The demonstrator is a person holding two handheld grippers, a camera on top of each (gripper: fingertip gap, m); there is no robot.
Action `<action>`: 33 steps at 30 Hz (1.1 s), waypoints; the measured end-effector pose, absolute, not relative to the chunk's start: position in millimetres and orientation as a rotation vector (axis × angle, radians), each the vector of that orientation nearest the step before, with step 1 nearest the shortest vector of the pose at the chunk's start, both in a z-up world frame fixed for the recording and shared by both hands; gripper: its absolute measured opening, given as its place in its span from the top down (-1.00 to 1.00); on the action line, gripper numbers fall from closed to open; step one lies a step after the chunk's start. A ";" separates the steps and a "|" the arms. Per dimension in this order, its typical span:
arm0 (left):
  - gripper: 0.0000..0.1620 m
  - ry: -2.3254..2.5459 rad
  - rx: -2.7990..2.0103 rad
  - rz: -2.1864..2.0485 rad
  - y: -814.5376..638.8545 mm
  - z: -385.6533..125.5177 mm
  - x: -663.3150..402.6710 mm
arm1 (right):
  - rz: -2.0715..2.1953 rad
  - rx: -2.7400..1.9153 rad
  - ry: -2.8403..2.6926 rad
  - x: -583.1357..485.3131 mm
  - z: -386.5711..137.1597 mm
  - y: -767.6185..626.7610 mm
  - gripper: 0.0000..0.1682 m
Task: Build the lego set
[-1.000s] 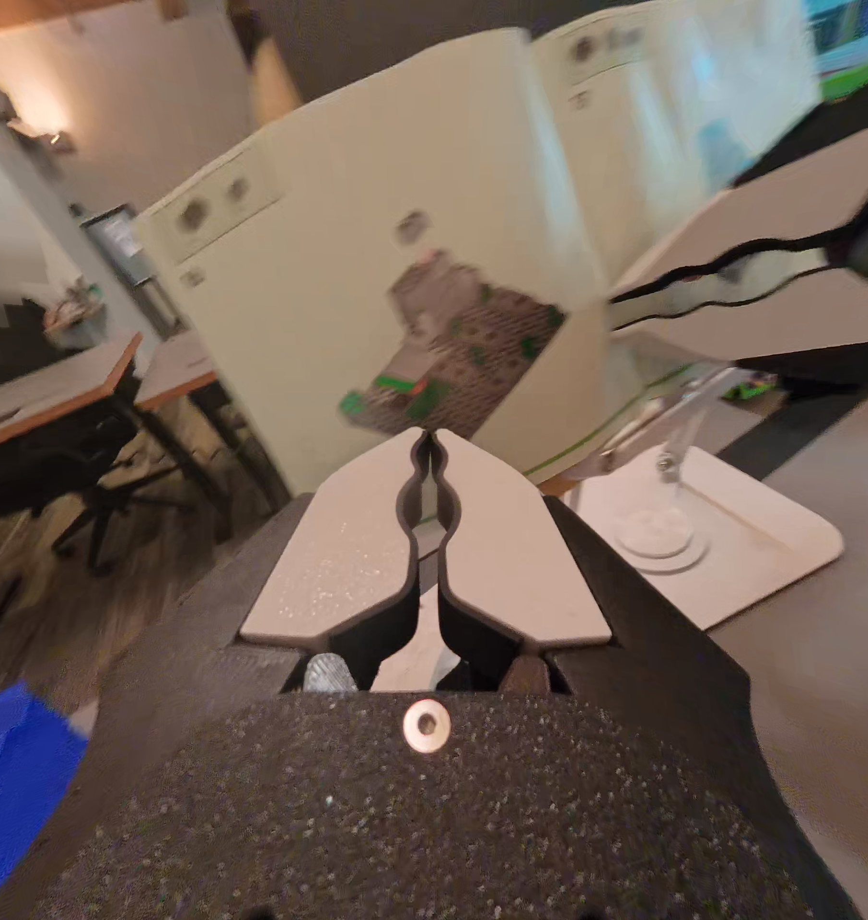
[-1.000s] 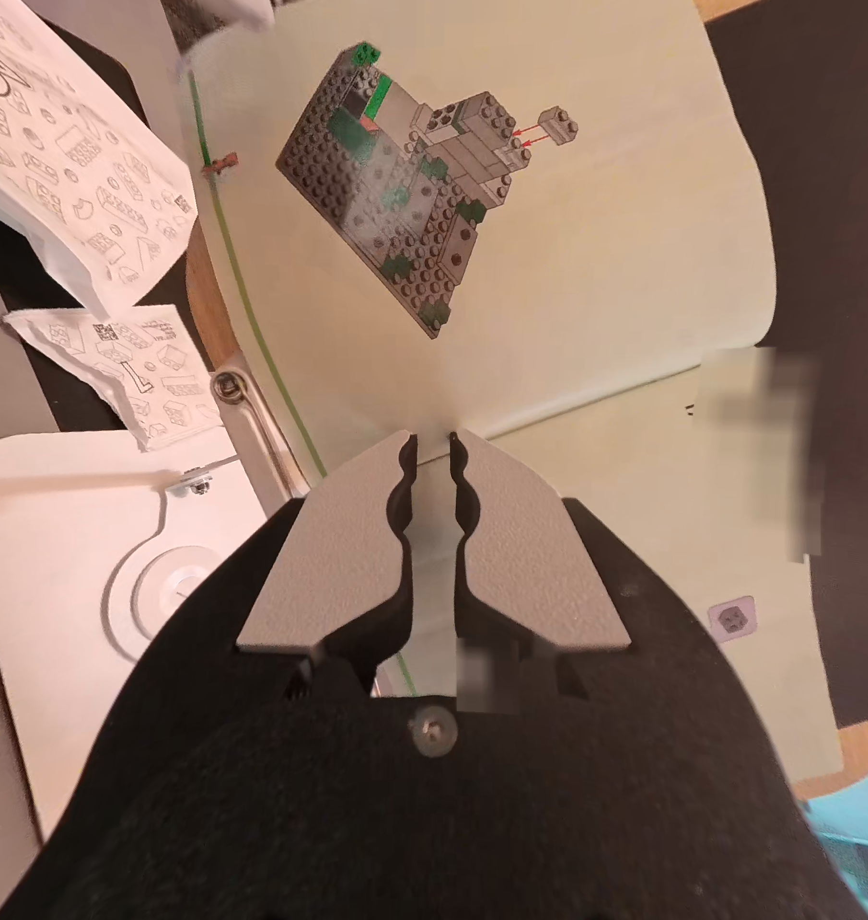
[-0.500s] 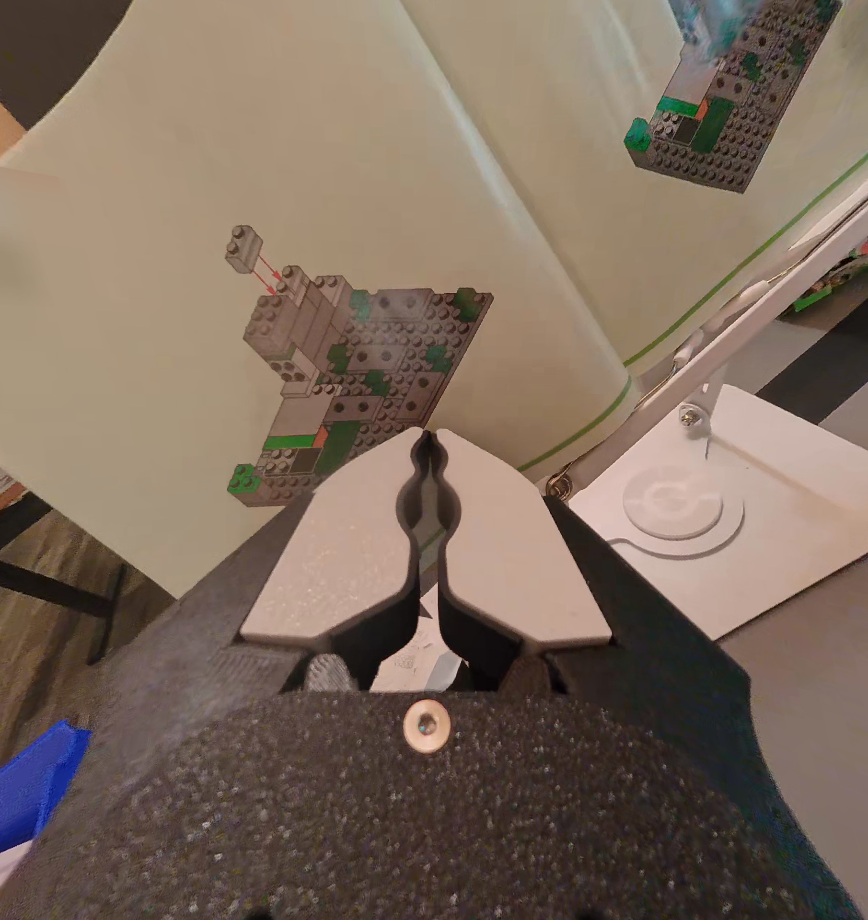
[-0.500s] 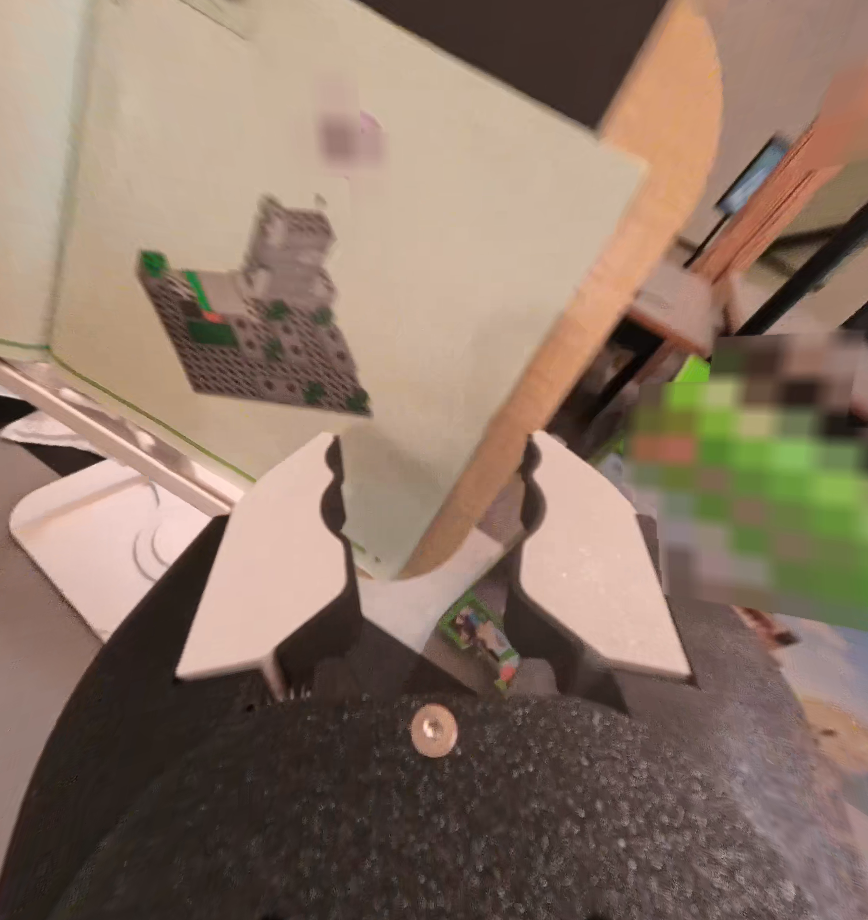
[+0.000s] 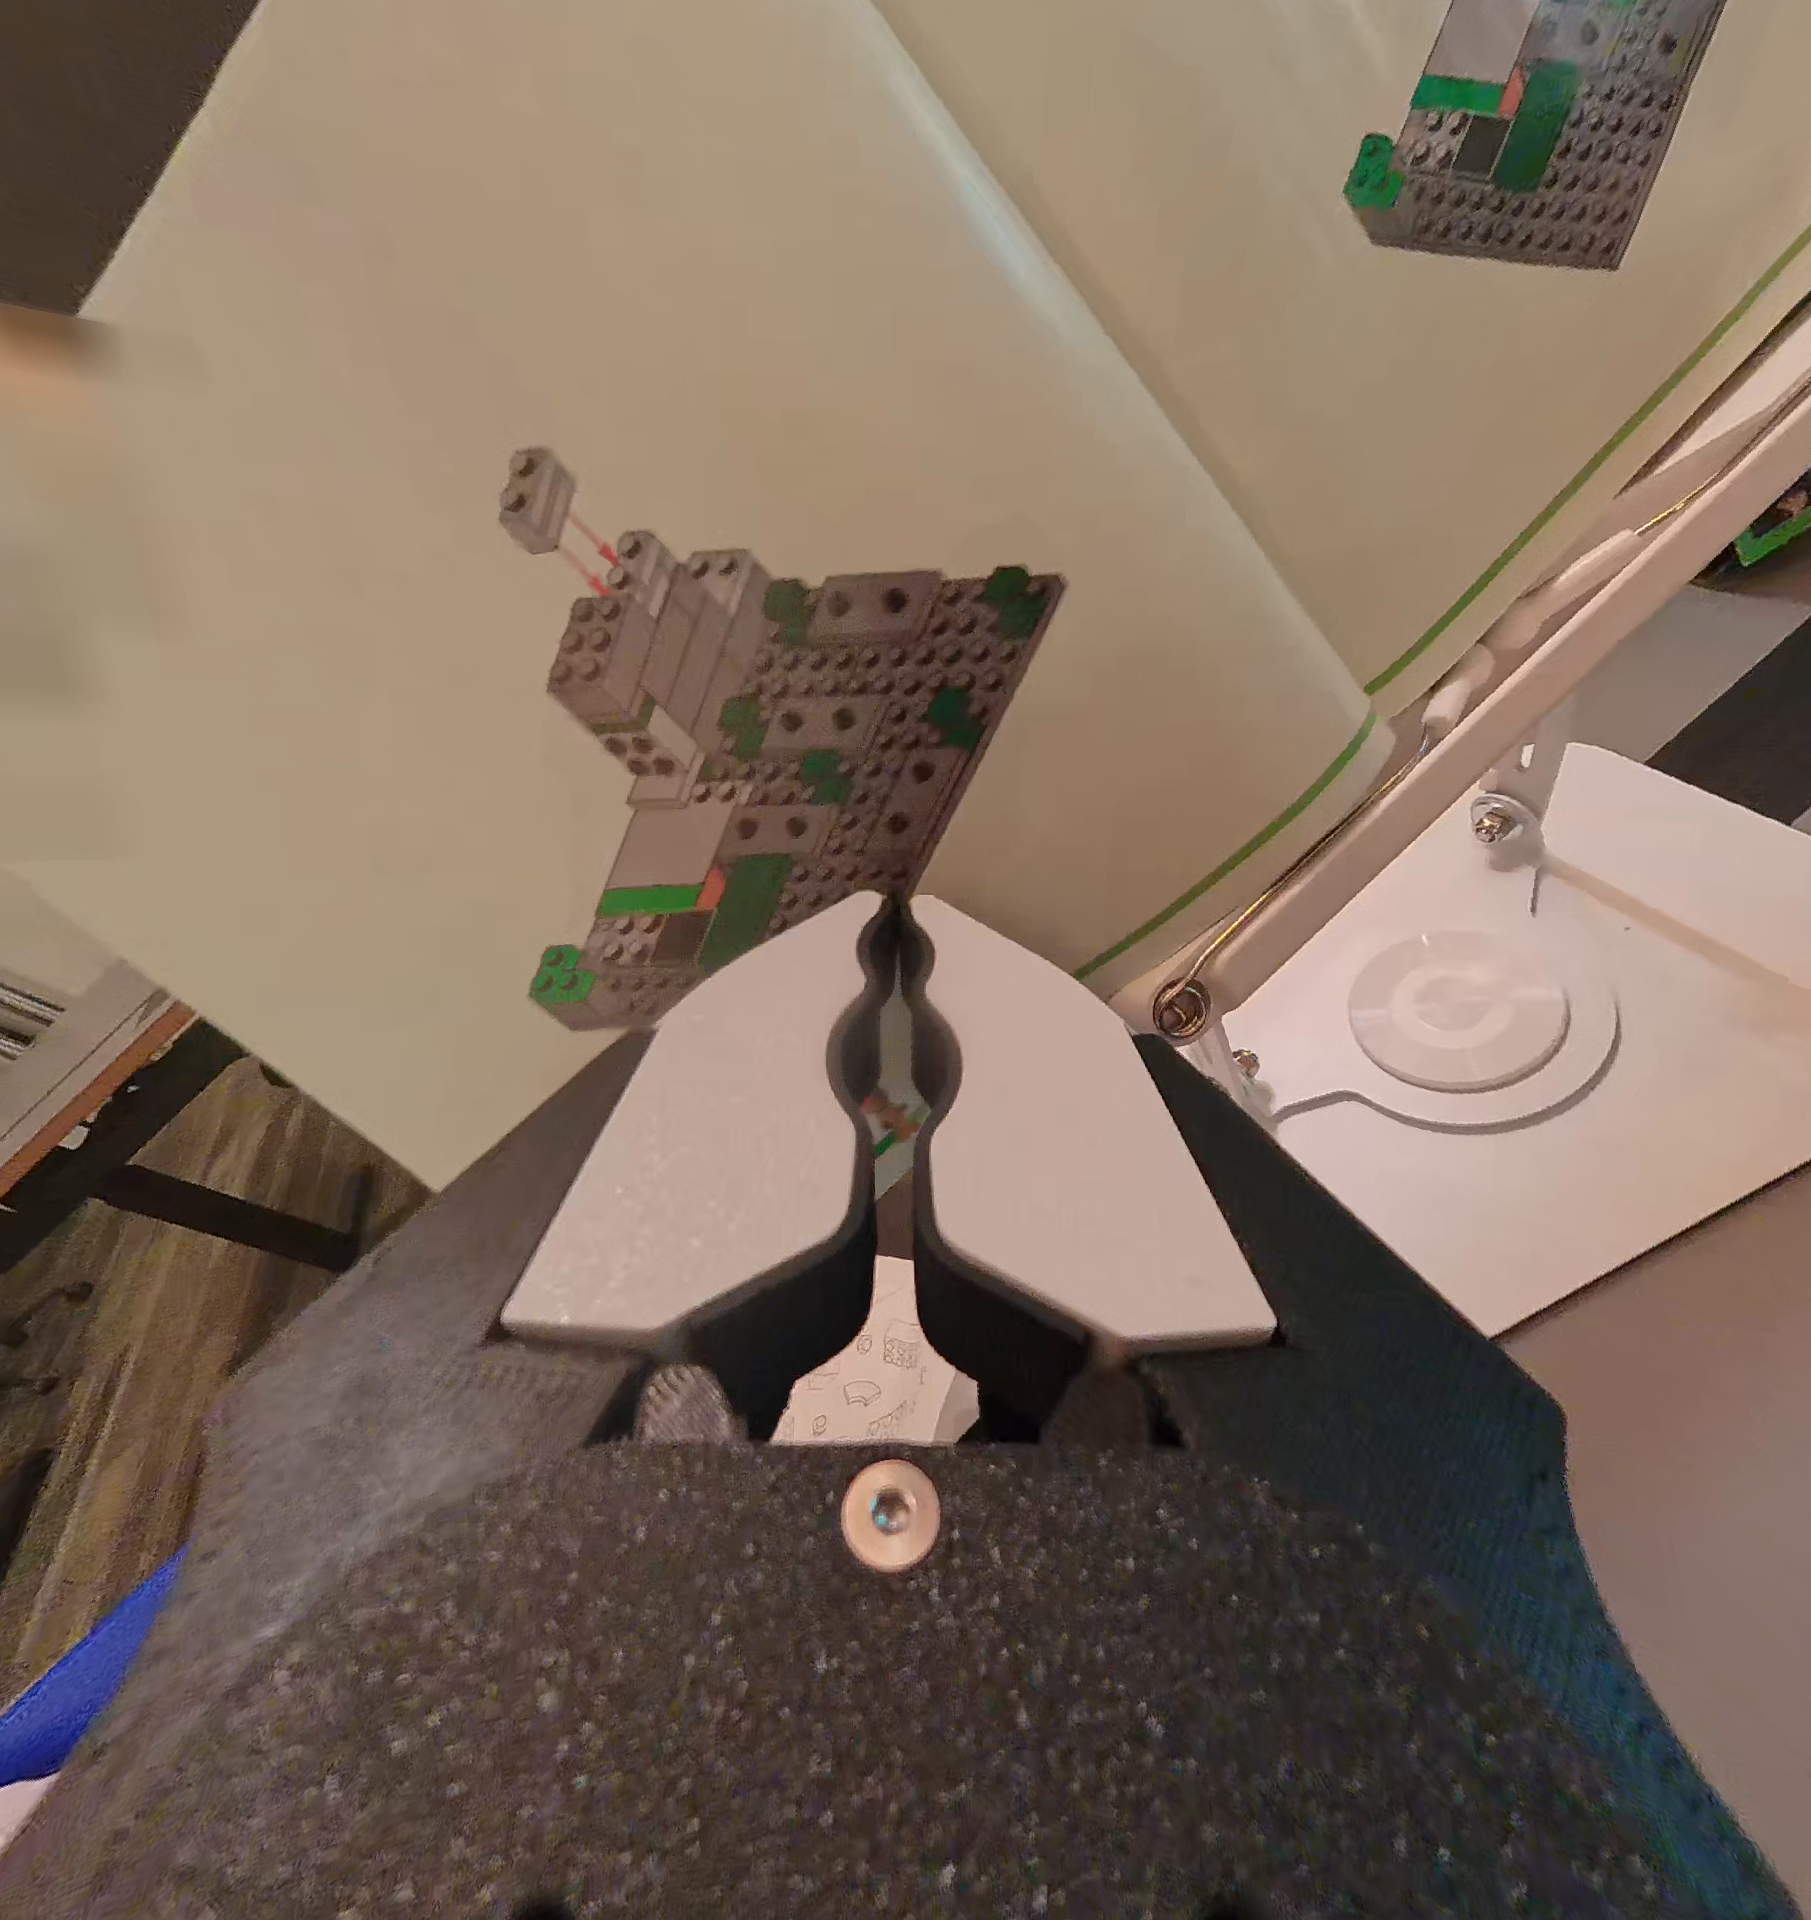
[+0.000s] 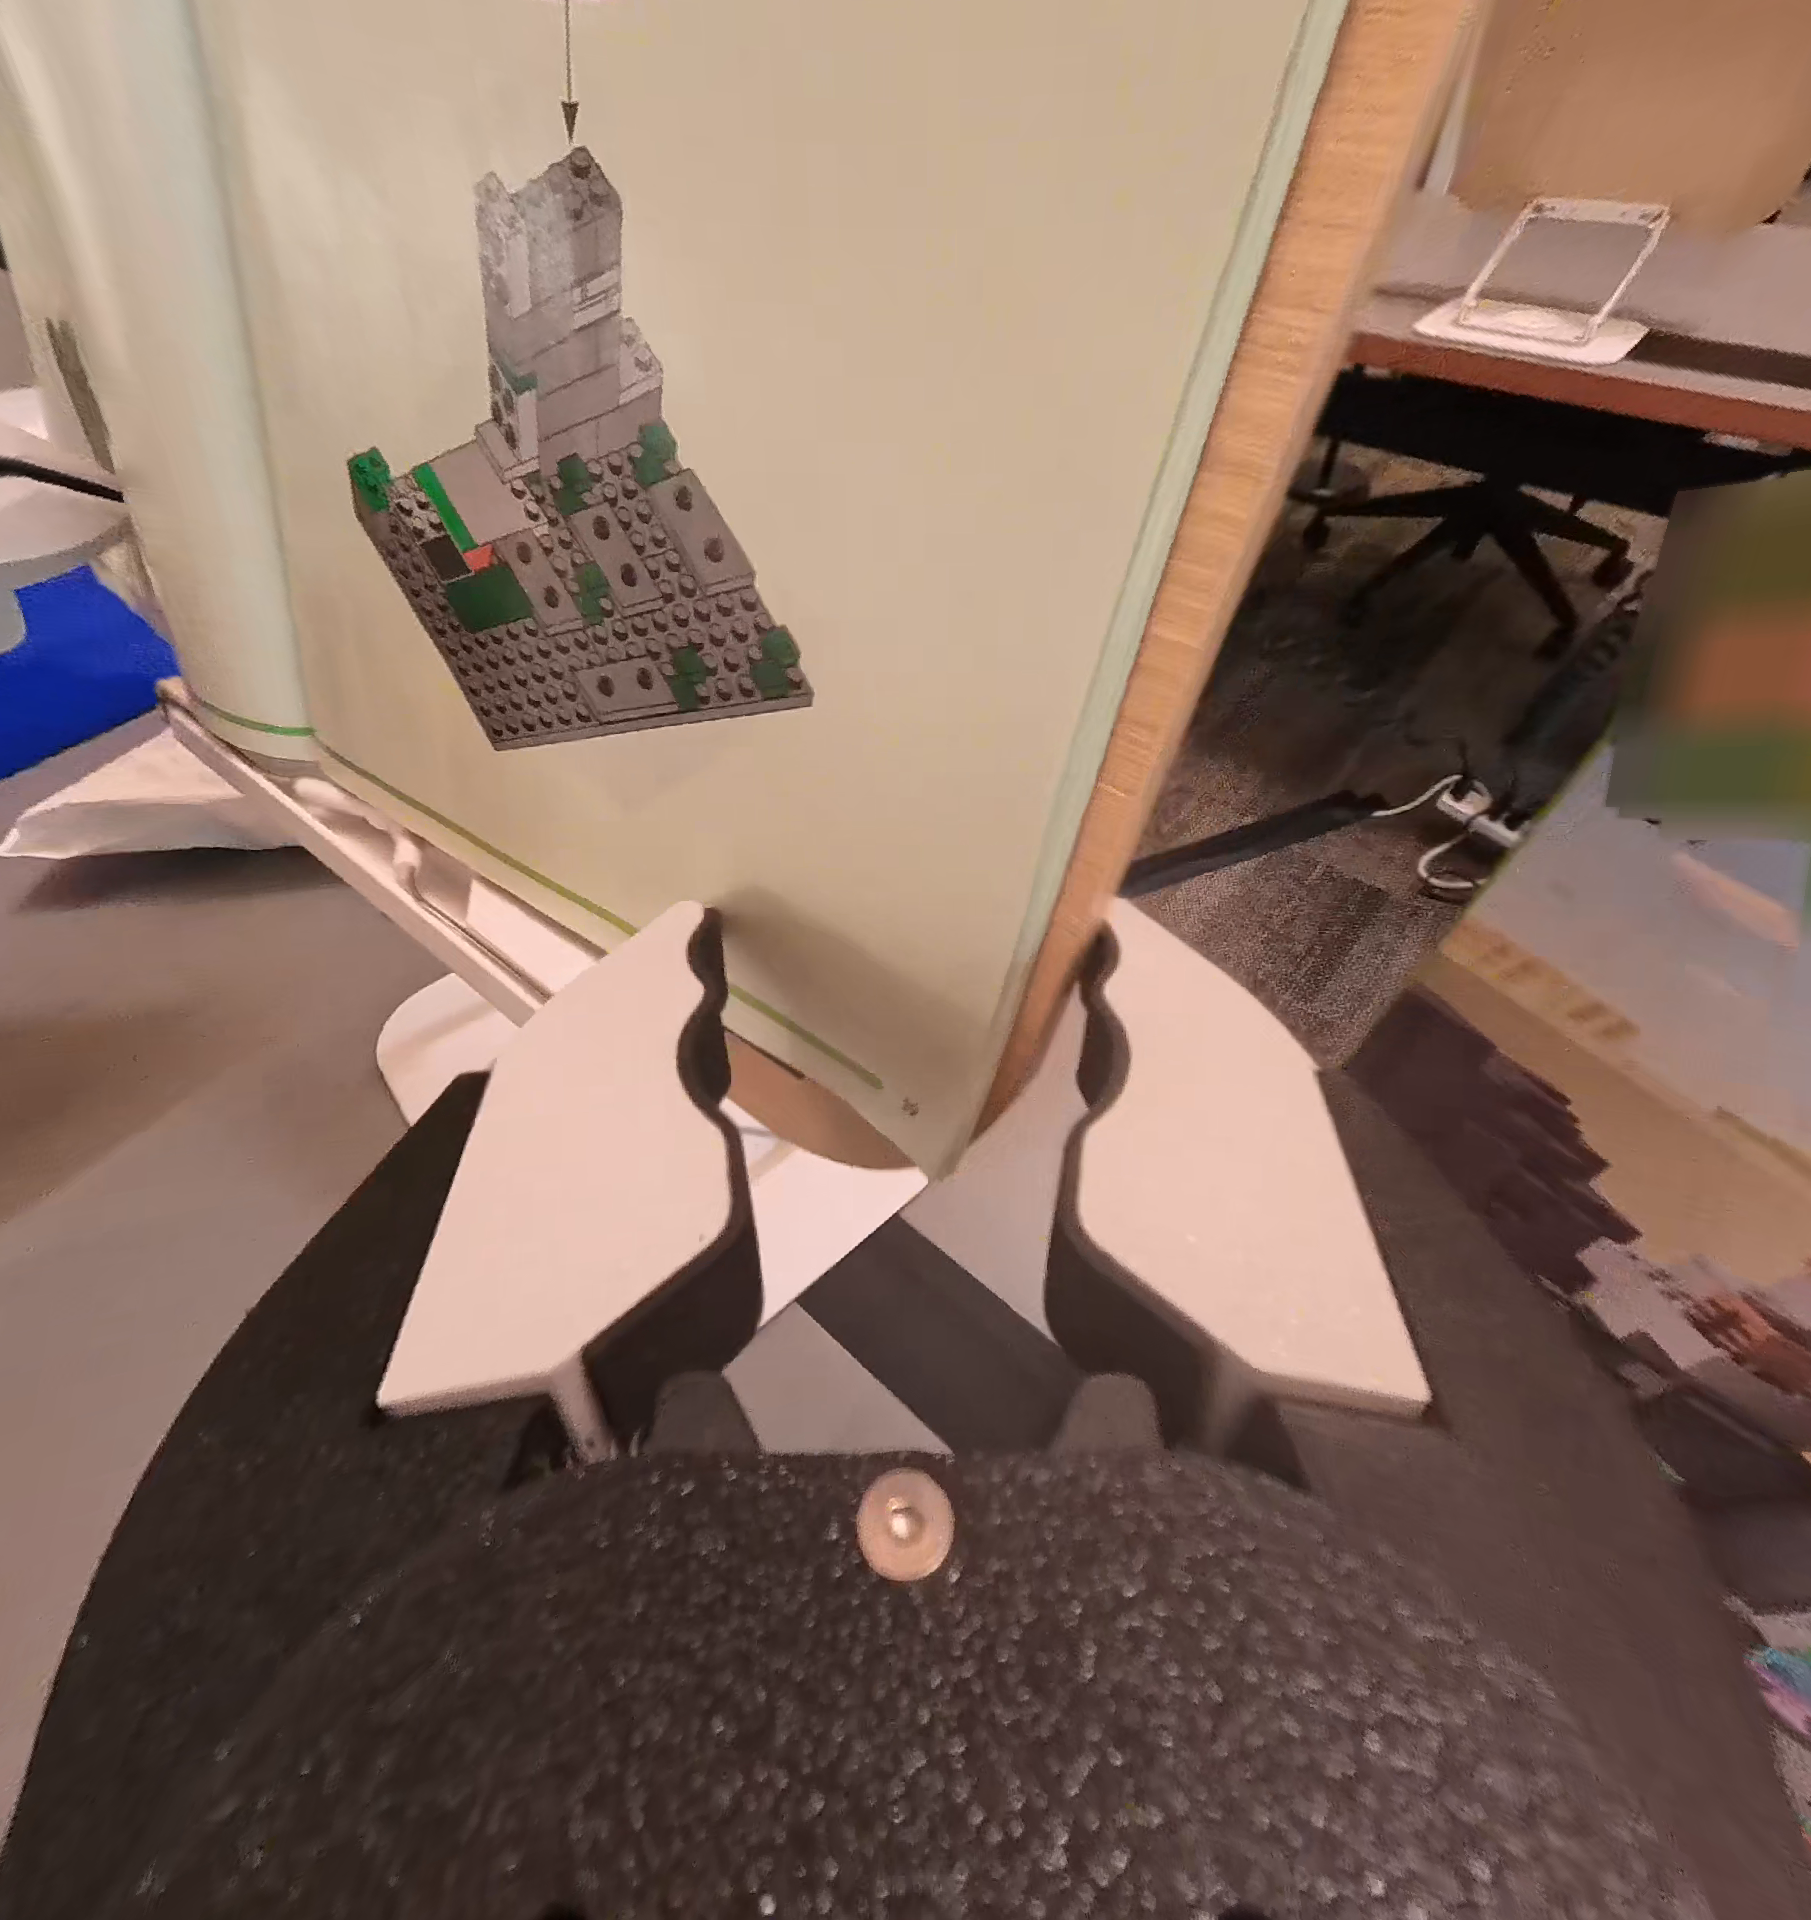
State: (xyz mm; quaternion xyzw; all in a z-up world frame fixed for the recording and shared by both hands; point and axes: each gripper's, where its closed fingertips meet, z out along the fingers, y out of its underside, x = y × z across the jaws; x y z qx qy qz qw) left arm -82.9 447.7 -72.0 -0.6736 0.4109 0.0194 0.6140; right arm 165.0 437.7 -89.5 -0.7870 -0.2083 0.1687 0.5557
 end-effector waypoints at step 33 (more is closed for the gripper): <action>1.00 0.757 -1.579 -0.089 387.0 -60.1 -118.0 | -0.072 -1.611 -0.783 127.2 -51.4 358.9 0.52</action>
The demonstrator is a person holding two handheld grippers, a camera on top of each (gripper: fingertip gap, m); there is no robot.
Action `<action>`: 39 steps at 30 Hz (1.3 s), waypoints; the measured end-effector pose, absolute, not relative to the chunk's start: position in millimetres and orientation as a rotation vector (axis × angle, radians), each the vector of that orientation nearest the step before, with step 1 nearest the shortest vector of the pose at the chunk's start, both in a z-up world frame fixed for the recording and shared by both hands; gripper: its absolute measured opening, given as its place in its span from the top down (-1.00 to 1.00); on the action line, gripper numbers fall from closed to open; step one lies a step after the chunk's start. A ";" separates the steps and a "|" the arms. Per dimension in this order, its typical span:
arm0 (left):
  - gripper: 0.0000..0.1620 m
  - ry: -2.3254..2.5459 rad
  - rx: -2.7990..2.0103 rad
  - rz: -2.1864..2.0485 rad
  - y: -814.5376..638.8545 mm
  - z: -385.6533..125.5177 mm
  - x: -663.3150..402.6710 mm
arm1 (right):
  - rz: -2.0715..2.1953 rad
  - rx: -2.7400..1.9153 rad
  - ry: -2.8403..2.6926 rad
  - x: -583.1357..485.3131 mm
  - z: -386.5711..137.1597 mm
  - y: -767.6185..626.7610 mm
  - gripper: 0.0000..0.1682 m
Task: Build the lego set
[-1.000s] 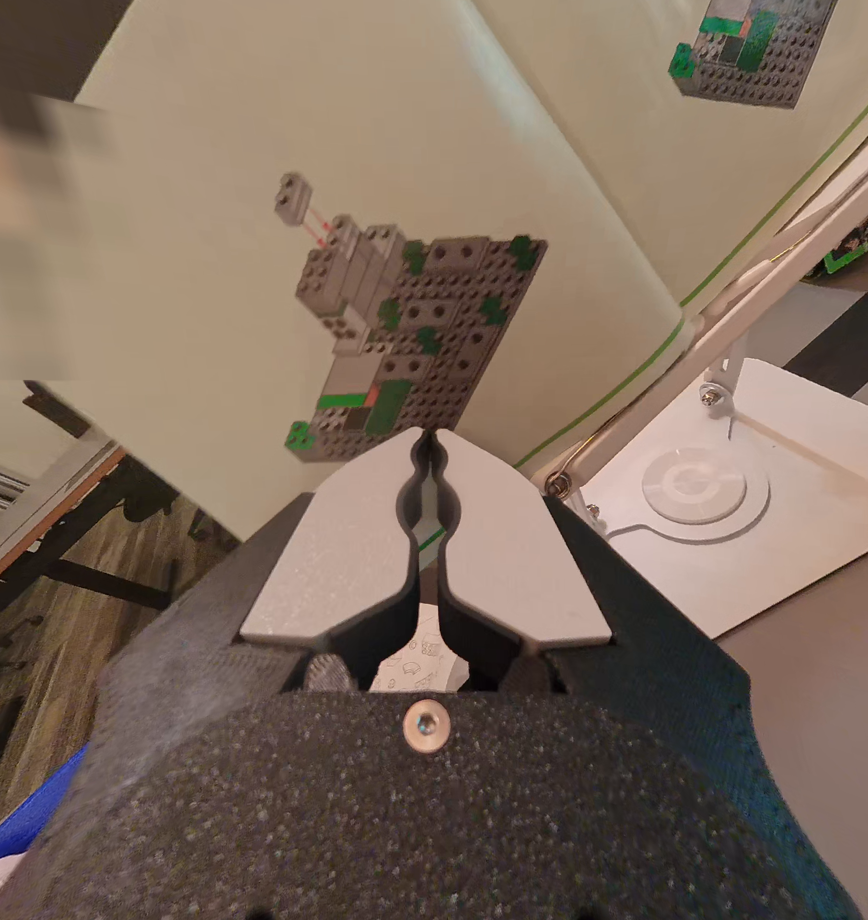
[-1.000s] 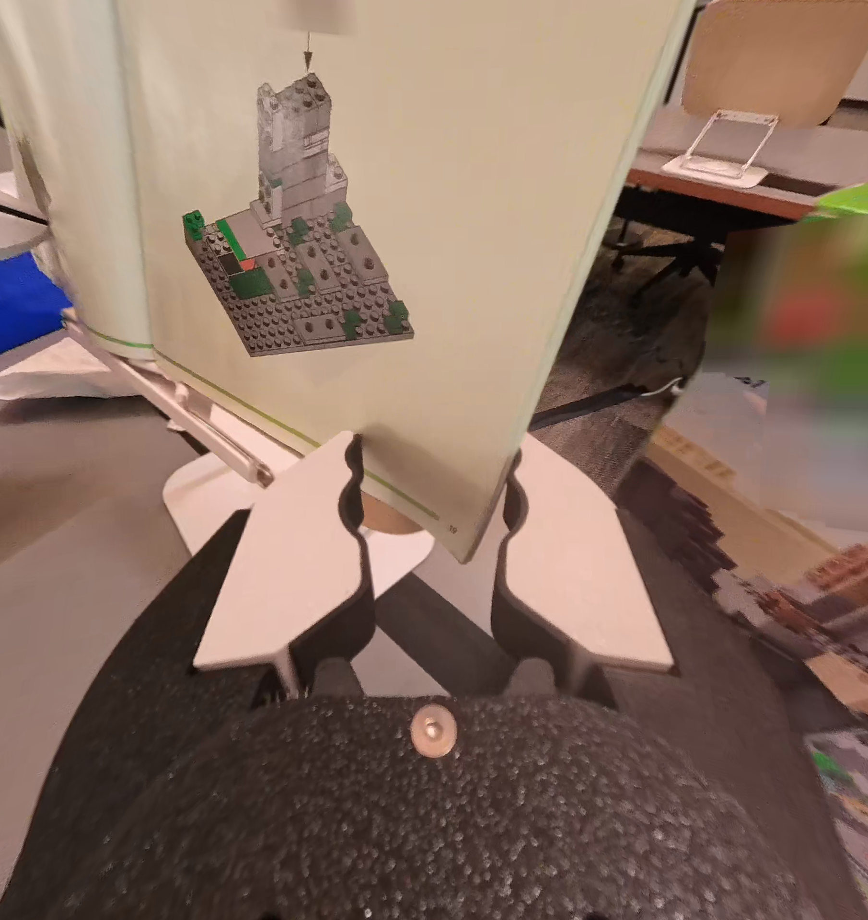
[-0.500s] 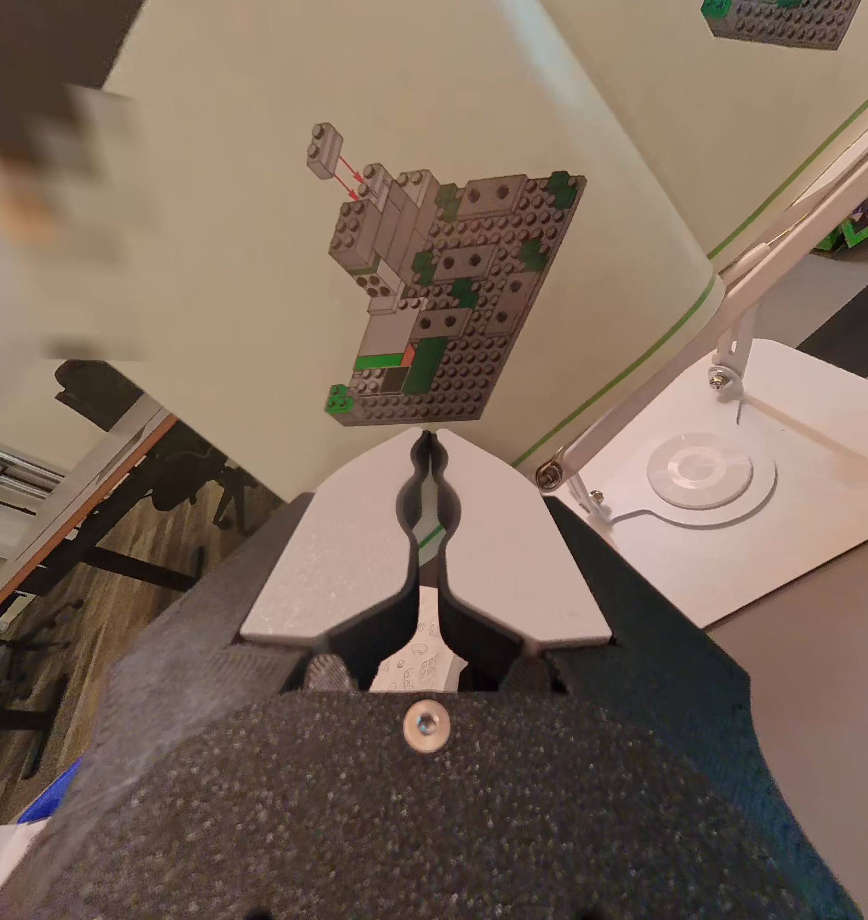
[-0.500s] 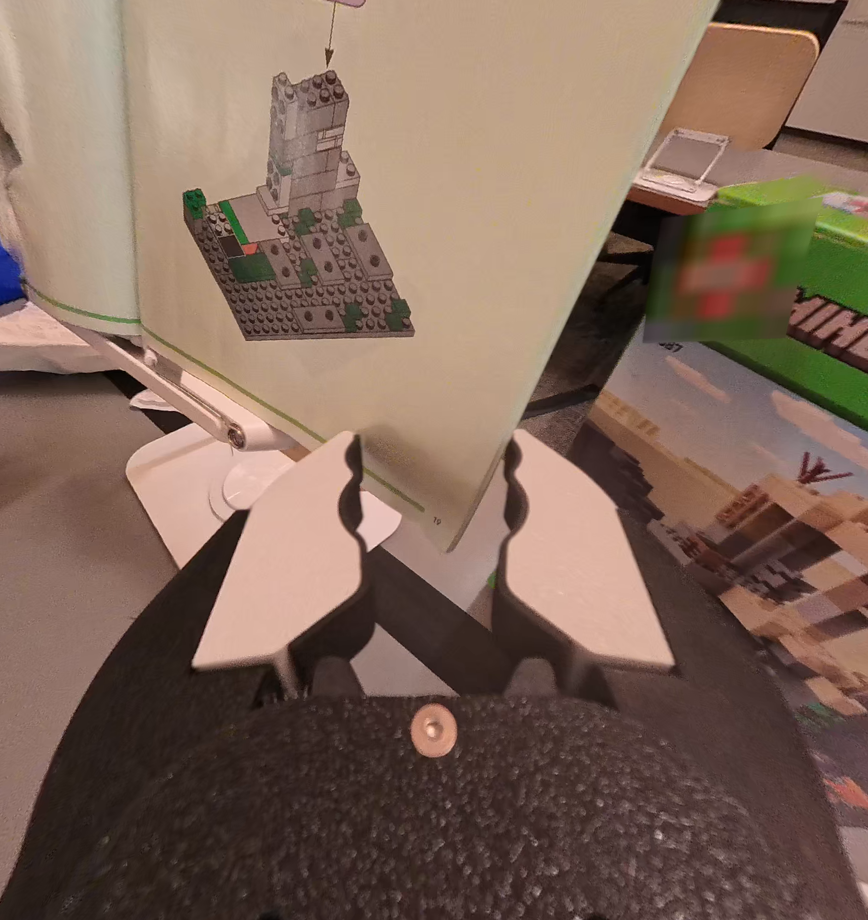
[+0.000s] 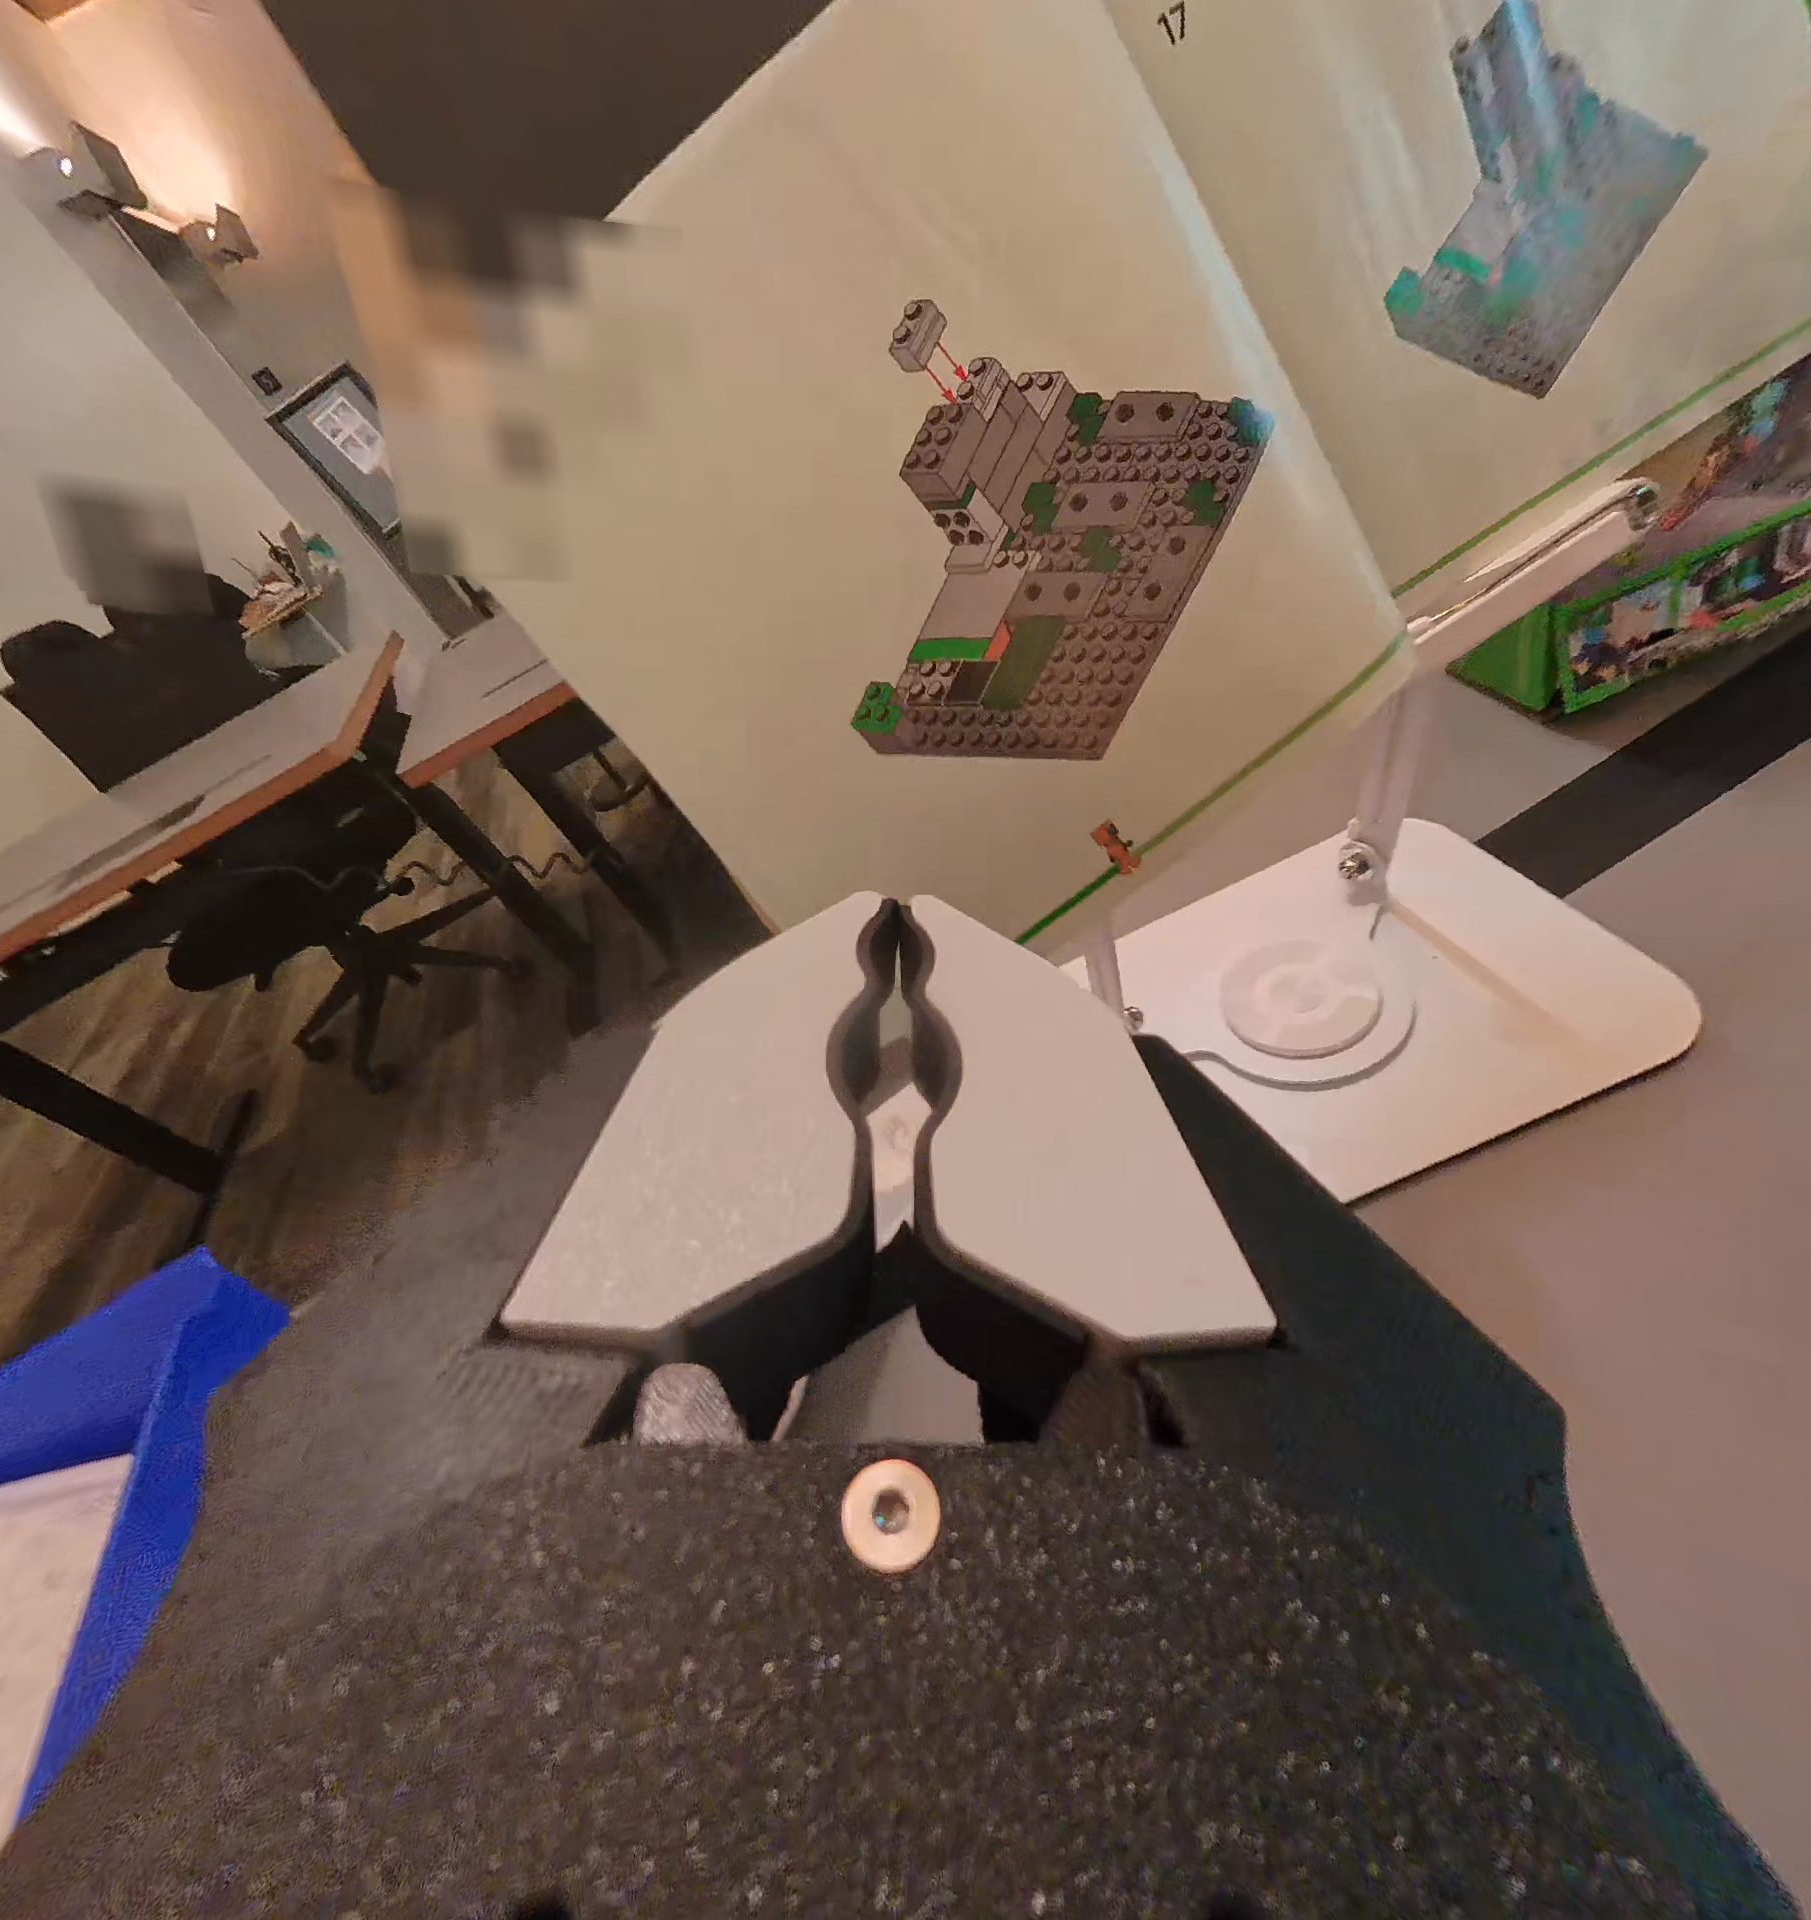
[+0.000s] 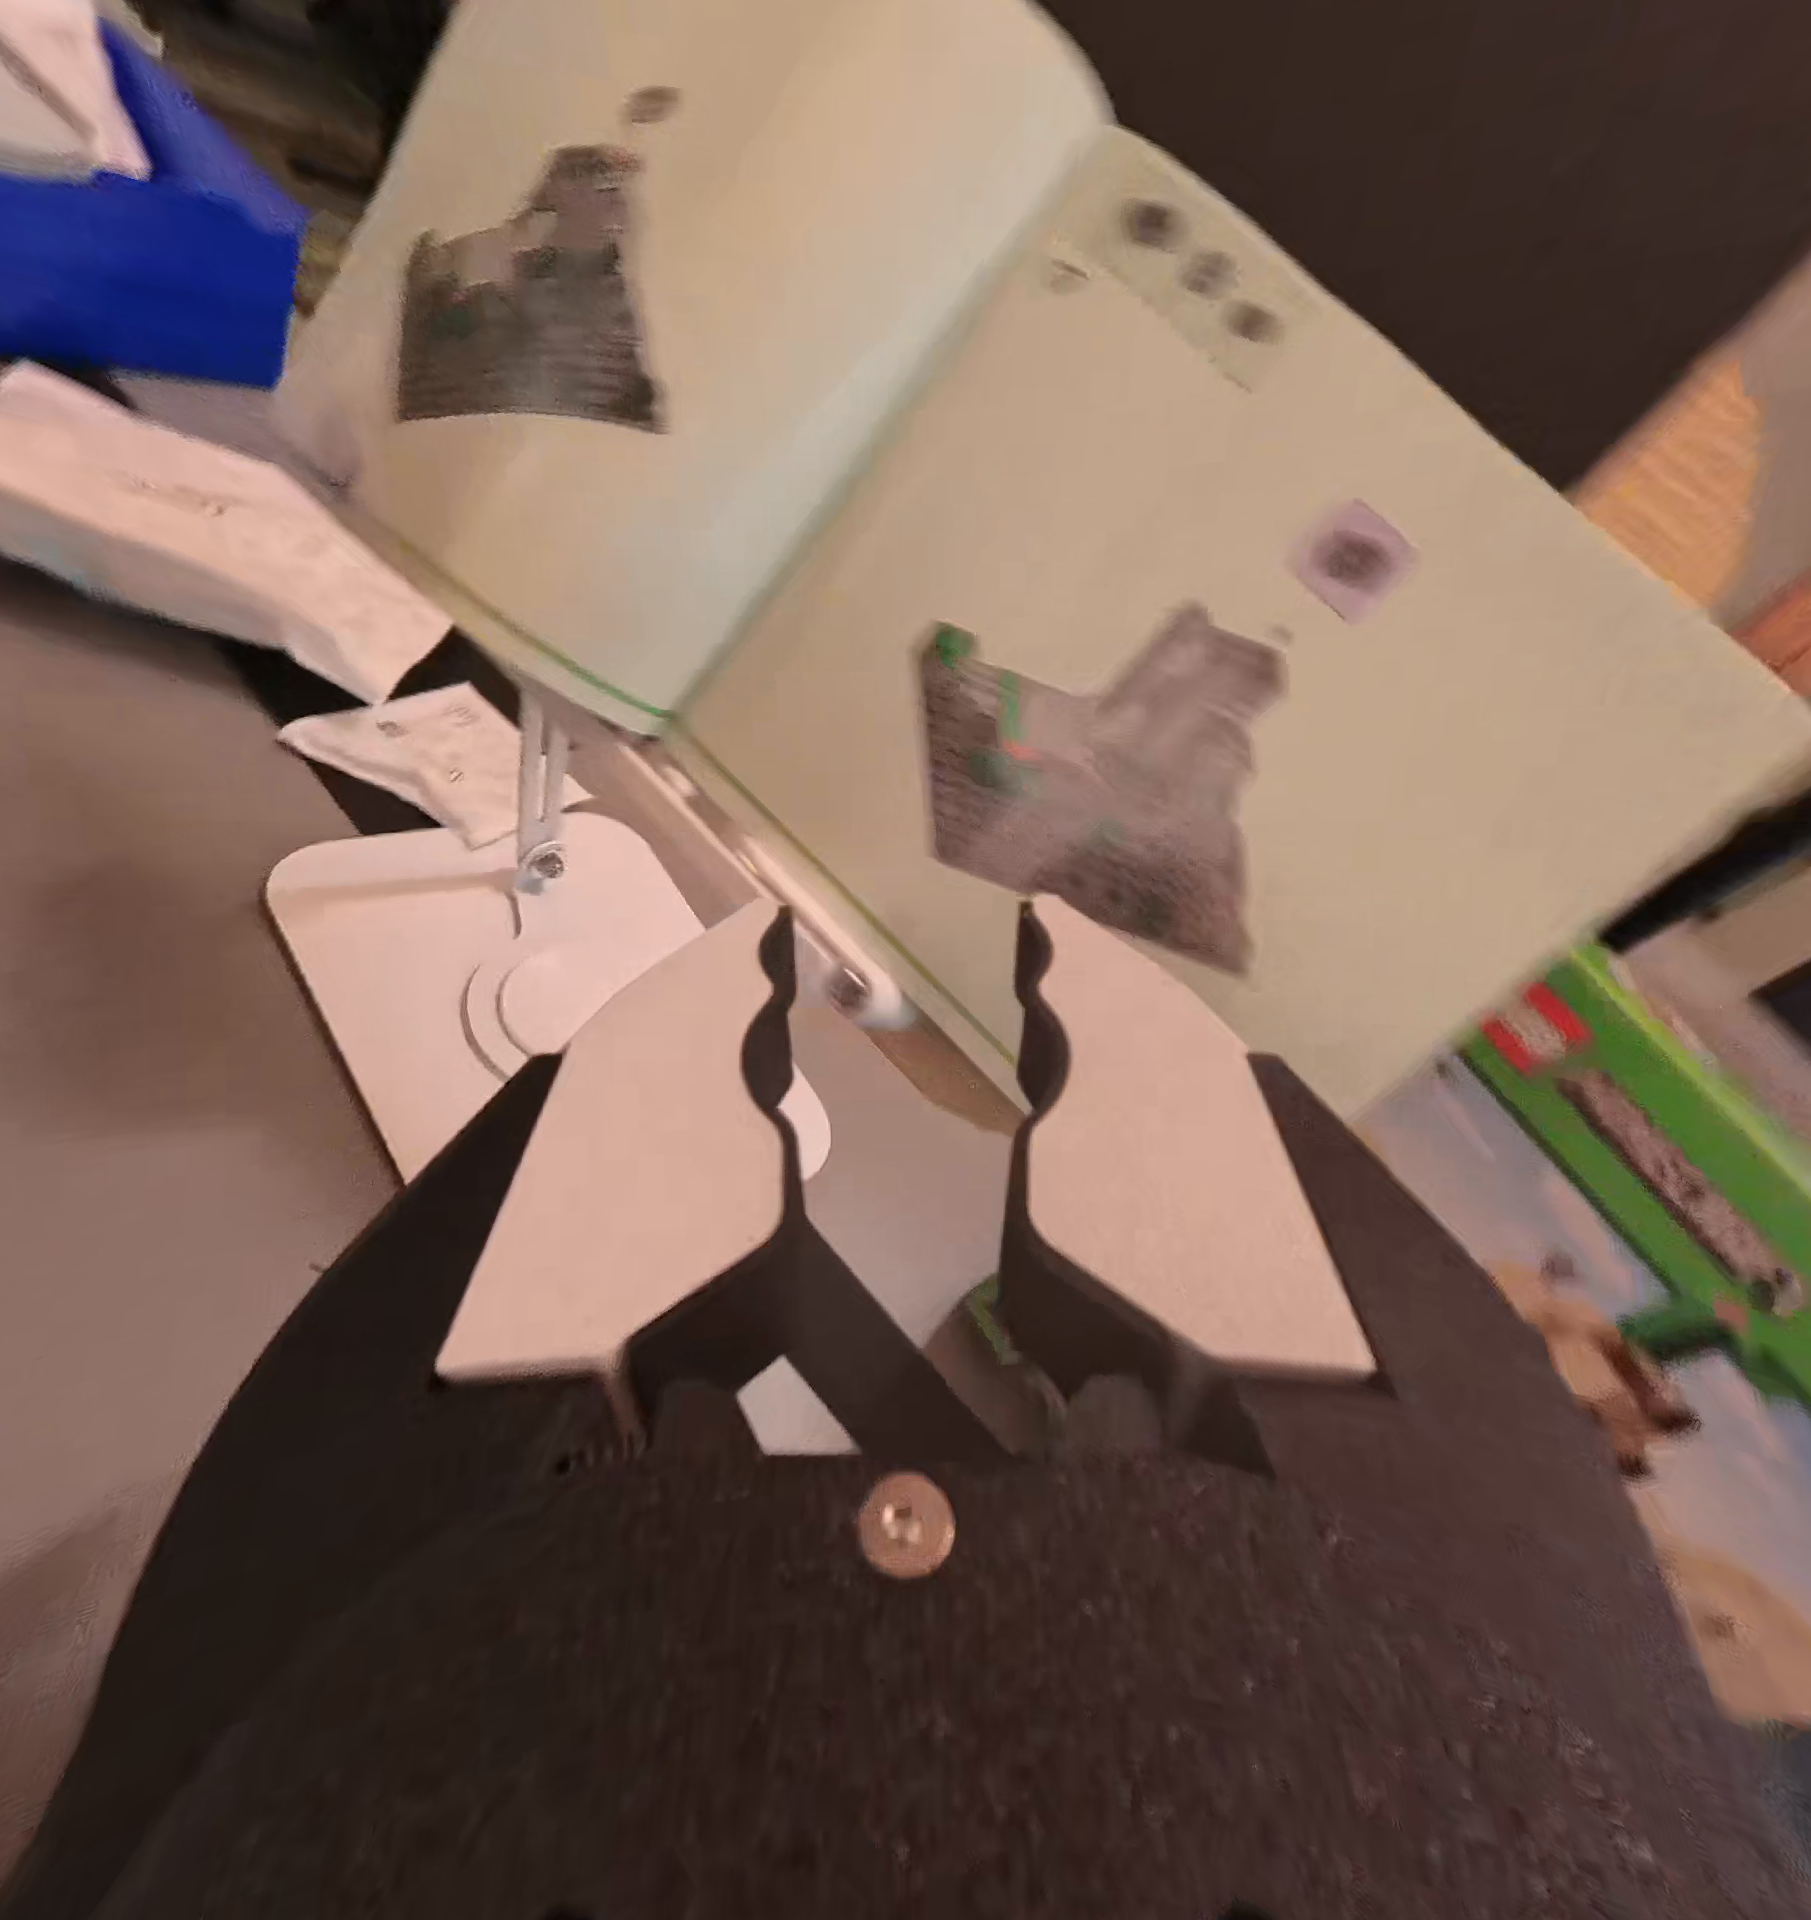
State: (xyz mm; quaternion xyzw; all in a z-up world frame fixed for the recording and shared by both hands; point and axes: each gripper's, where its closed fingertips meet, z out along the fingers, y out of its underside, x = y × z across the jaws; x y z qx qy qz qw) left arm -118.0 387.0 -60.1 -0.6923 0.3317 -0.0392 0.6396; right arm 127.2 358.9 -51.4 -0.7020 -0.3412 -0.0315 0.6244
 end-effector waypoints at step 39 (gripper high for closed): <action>1.00 0.781 -1.615 -0.353 355.2 -114.2 -98.9 | -0.113 -1.747 -1.204 -4.4 -75.4 412.9 0.73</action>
